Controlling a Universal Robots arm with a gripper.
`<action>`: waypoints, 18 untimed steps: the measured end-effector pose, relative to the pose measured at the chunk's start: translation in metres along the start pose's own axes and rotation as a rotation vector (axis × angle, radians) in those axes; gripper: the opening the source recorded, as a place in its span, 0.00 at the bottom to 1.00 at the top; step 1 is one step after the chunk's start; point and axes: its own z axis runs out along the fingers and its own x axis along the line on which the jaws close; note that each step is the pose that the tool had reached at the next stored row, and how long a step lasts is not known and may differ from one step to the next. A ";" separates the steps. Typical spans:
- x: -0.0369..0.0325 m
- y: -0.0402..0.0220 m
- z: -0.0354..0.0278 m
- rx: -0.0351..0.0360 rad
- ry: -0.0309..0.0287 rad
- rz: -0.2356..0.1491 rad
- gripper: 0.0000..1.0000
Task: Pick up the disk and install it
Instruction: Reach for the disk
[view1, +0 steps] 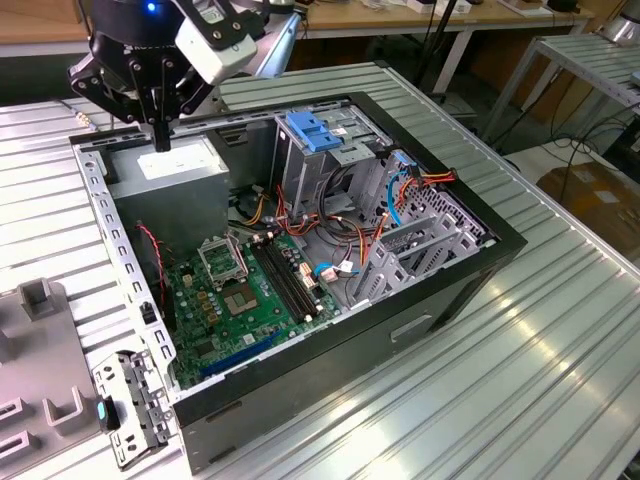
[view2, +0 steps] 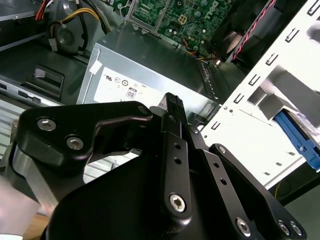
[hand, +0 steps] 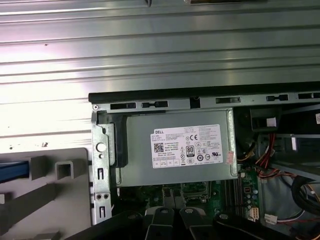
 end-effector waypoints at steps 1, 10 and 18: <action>0.0013 -0.0001 0.0000 -0.0001 0.0000 0.000 0.11; 0.0081 -0.0006 -0.0001 0.0001 0.0000 0.000 0.11; 0.0123 -0.0009 -0.0001 0.0001 0.0002 0.000 0.11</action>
